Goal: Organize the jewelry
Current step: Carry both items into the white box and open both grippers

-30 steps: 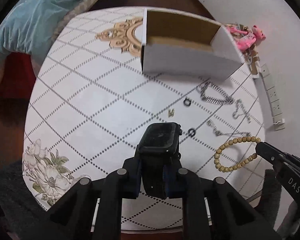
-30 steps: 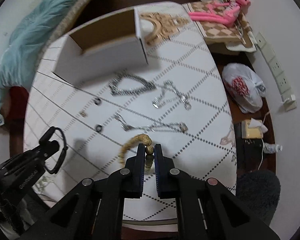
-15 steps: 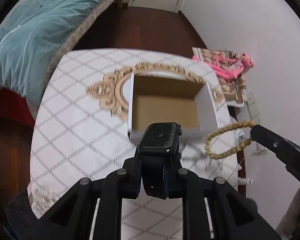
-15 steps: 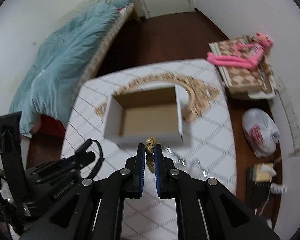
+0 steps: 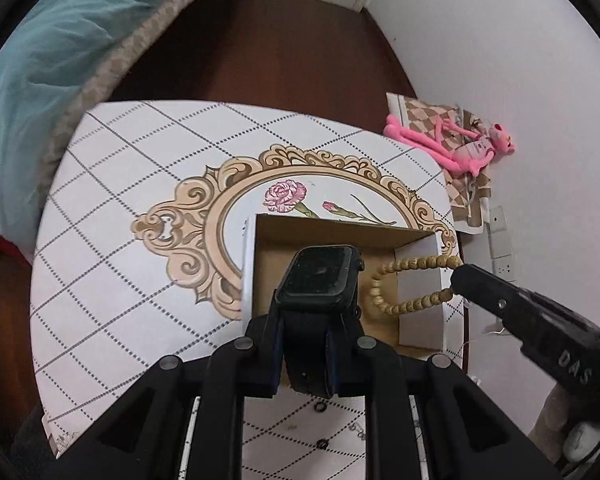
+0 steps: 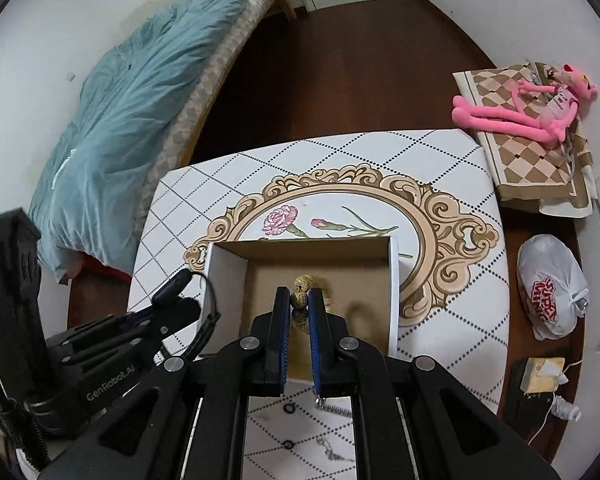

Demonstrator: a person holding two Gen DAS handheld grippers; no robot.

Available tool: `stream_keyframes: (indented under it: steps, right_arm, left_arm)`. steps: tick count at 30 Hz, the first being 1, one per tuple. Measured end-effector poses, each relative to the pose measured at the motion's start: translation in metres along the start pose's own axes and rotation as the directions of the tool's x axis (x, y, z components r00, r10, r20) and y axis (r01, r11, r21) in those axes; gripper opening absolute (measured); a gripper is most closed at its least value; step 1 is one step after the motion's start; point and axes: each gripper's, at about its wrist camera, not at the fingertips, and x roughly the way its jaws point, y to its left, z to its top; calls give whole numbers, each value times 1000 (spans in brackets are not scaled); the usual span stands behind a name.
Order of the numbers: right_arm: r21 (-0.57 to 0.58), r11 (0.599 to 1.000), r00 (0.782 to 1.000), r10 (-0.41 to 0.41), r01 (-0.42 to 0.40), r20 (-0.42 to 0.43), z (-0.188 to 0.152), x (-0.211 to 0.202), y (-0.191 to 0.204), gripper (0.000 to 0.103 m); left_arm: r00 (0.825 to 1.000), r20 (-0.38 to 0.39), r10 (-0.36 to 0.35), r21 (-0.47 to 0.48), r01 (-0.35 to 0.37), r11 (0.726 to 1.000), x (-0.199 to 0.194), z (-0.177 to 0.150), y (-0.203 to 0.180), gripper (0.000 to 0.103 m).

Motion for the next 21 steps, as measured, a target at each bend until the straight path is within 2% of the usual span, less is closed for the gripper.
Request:
stream_keyframes:
  steps: [3,5,7,8,10,11,12,13,14,16,18,21]
  right_arm:
    - [3,1000,999,26,-26,-37,7,9,-3,9]
    - [13,999,997,35,-35,-71,12,18,-6,10]
    - [30,998,991,64,-61,-116,14,25,-10,11]
    - [36,997,989,70,-66,-131,15,28,-12,13]
    - [37,998,991,55,-51,-124,15,25,-14,28]
    - [37,998,992,47,-43,-120,15,23,-15,41]
    - [40,999,993,37,-32,-115,15,21,-17,51]
    - [40,999,994,18,-13,-109,12,18,-18,56]
    - [31,999,994,-19,23,-106,11,16,-19,63]
    - [12,995,991,-93,95,-94,5,14,-18,74]
    - [-16,979,975,-204,203,-86,-5,16,-16,93]
    - [-46,952,949,-305,302,-82,-23,27,-14,94]
  left_arm:
    - [999,-42,-31,-31,30,999,10,11,0,17]
    - [999,-50,7,-18,-8,1000,11,17,-3,32]
    - [999,-25,27,-6,-27,1000,6,21,-4,79]
    - [1000,-8,24,-8,-24,1000,1,21,-3,81]
    - [999,15,34,-6,-34,999,-7,22,-2,81]
    - [998,23,57,-4,-57,998,-10,21,0,81]
    - [997,30,76,-3,-76,997,-11,21,2,86]
    - [994,37,102,0,-102,995,-13,19,4,96]
    - [991,45,126,6,-127,992,-14,16,6,101]
    - [982,68,178,13,-179,984,-16,9,10,102]
    - [969,95,229,22,-232,972,-15,1,12,102]
    - [947,133,291,43,-299,953,-12,-11,14,102]
